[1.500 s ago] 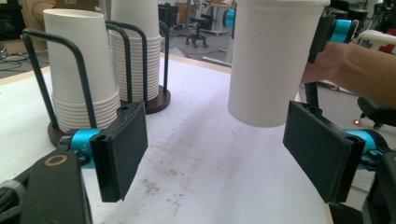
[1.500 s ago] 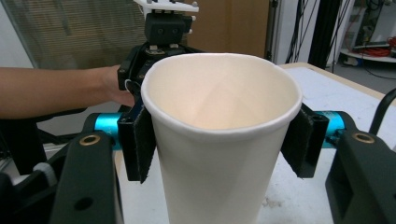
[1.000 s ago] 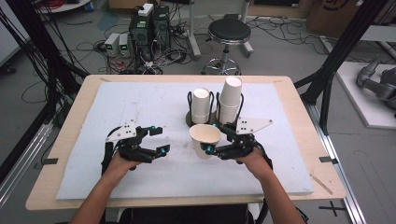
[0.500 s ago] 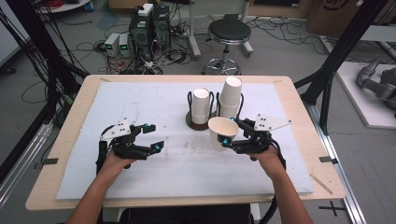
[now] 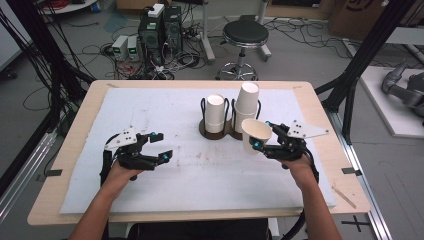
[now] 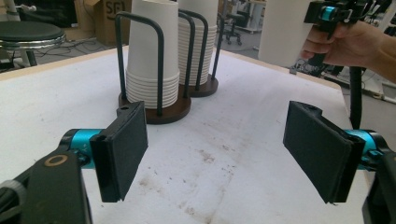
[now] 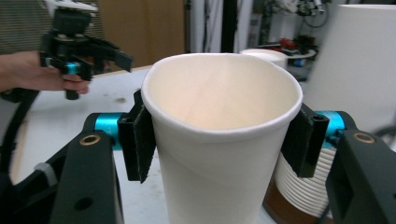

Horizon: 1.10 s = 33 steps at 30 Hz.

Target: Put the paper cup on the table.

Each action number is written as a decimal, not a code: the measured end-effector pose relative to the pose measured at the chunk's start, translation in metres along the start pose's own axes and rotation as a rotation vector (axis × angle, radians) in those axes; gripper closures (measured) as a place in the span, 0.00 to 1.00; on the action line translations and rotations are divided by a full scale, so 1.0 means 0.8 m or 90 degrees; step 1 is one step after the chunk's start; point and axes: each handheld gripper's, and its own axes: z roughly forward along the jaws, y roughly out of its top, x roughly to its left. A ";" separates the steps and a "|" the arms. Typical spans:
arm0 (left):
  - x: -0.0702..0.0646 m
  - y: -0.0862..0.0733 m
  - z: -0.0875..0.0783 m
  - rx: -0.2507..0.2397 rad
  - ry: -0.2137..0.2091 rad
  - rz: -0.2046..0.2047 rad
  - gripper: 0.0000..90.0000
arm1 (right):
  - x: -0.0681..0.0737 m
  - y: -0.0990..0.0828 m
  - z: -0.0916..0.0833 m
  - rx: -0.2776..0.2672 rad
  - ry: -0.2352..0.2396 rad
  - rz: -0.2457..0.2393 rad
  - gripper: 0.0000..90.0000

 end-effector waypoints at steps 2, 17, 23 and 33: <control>0.000 0.000 -0.001 0.000 0.001 -0.001 0.24 | -0.004 -0.002 -0.005 -0.001 -0.014 0.002 0.41; 0.005 -0.002 -0.005 -0.003 0.013 -0.005 0.24 | -0.036 -0.025 -0.034 -0.006 -0.119 0.034 0.41; 0.005 -0.002 -0.004 -0.002 0.012 -0.003 0.24 | -0.042 -0.032 -0.040 -0.004 -0.142 0.044 0.41; 0.004 -0.003 -0.003 0.001 0.010 -0.002 0.24 | -0.049 -0.041 -0.040 0.024 -0.173 0.054 0.41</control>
